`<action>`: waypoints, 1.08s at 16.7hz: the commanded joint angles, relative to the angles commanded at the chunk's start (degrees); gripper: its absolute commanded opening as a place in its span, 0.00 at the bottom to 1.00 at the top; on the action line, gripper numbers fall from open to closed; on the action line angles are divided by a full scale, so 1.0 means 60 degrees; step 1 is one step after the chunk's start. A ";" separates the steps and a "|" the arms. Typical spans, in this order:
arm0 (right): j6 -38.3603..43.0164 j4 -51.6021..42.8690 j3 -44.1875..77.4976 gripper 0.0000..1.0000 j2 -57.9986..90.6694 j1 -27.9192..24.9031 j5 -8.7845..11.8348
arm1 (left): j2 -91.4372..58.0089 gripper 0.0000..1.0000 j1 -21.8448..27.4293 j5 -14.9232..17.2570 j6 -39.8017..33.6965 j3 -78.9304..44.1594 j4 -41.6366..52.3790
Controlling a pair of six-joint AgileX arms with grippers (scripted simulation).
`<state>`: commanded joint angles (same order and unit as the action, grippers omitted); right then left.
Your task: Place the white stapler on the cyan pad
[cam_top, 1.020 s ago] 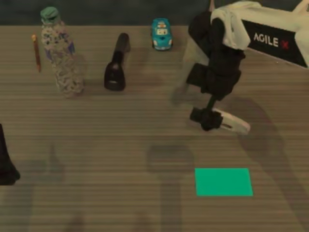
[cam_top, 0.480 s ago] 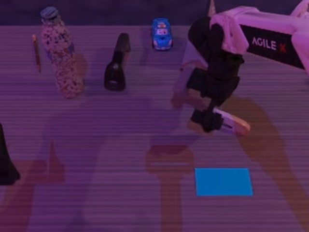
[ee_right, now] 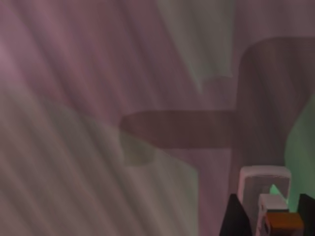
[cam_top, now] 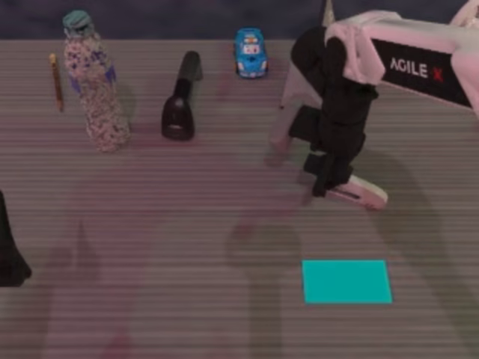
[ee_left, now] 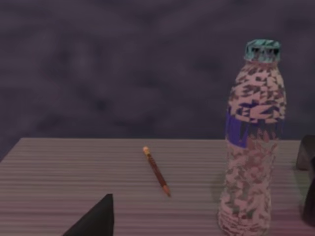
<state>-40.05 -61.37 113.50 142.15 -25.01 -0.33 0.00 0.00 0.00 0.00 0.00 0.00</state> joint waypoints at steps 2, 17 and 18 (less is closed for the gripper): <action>0.0000 0.0000 0.0000 0.00 0.0000 0.0000 0.0000 | 0.0000 1.00 0.0000 0.0000 0.0000 0.0000 0.0000; 0.0011 -0.2097 0.1831 0.00 -0.0196 0.0006 0.0002 | 0.0000 1.00 0.0000 0.0000 0.0000 0.0000 0.0000; -0.0005 -0.2564 0.2202 0.00 -0.0241 -0.0017 0.0003 | 0.0000 1.00 0.0000 0.0000 0.0000 0.0000 0.0000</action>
<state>-40.08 -76.75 126.72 140.70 -25.12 -0.31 0.00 0.00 0.00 0.00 0.00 0.00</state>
